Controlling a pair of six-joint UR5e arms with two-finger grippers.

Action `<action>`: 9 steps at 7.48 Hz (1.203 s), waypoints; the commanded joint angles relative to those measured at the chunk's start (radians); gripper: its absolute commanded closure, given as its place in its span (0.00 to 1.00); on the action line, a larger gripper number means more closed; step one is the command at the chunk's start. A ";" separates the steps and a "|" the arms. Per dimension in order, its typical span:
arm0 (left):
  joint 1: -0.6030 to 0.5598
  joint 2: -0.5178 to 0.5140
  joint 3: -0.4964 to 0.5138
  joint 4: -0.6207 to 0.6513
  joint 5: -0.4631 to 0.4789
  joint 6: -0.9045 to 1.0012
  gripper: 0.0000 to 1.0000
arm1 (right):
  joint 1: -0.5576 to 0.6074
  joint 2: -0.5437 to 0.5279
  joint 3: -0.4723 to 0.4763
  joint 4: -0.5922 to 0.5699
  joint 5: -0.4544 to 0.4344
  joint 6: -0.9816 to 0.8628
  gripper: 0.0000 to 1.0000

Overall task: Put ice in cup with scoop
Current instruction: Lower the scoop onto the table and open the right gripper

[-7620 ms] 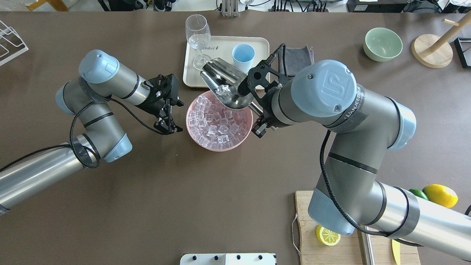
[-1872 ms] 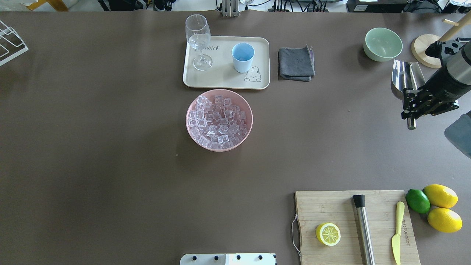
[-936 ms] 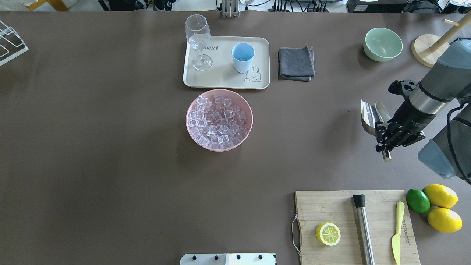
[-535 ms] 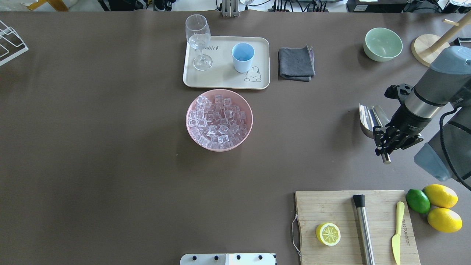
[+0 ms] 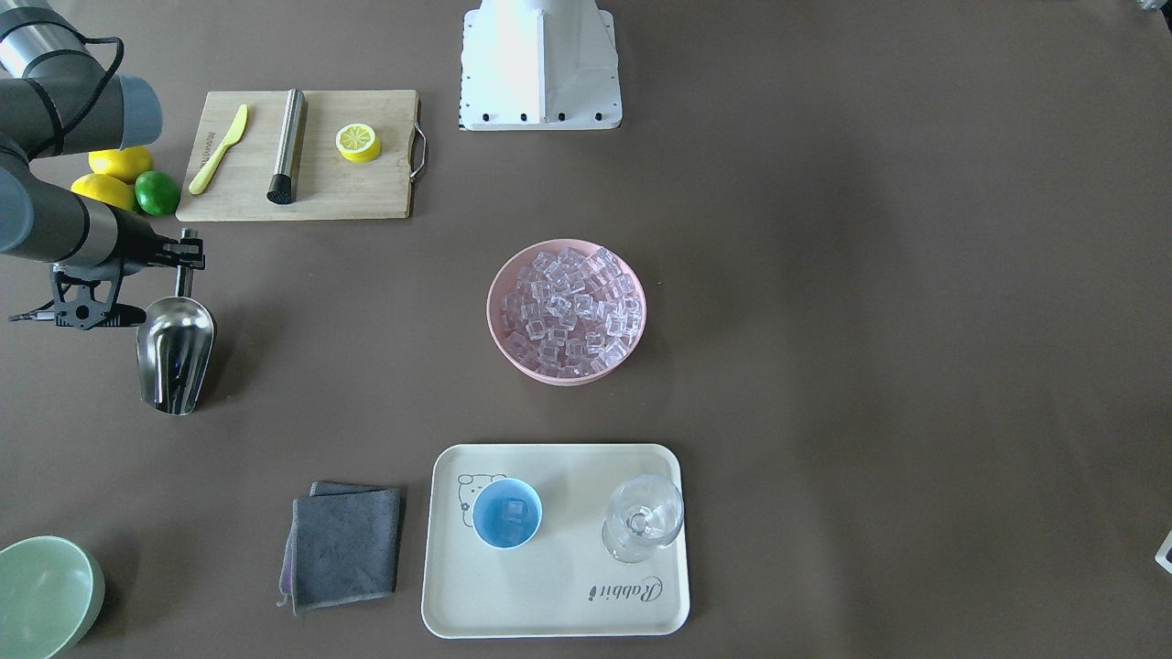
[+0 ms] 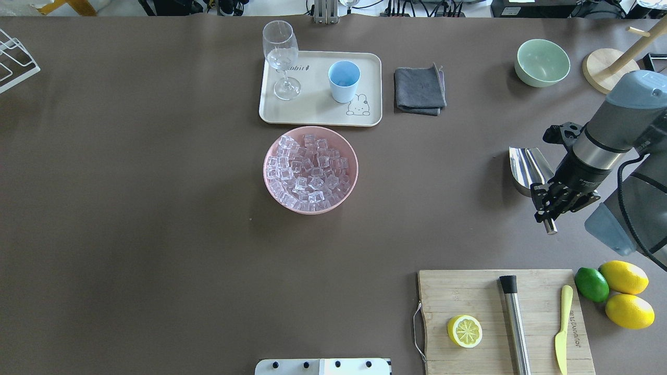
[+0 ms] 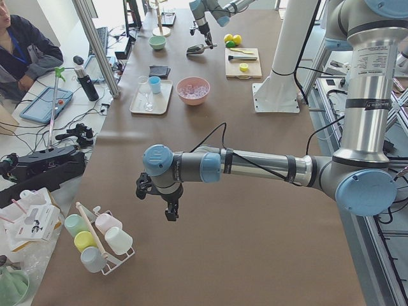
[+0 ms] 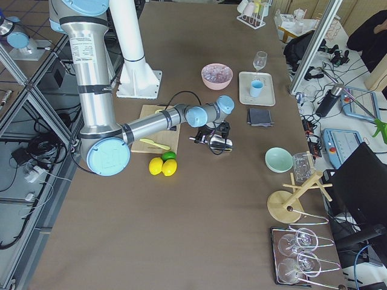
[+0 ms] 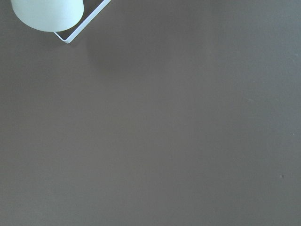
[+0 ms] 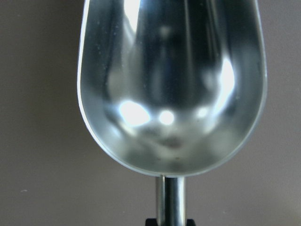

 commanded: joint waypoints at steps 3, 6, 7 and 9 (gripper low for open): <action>-0.001 0.011 0.001 0.000 0.002 0.001 0.01 | 0.086 -0.003 0.001 -0.003 0.010 -0.139 0.00; -0.003 0.012 0.000 0.000 0.002 0.001 0.01 | 0.263 -0.003 0.040 -0.001 0.026 -0.145 0.00; 0.001 0.011 0.001 0.000 0.002 0.001 0.01 | 0.342 -0.003 0.046 -0.001 0.017 -0.148 0.00; 0.002 0.012 0.000 0.000 0.002 0.001 0.01 | 0.566 -0.049 0.034 -0.007 0.000 -0.190 0.00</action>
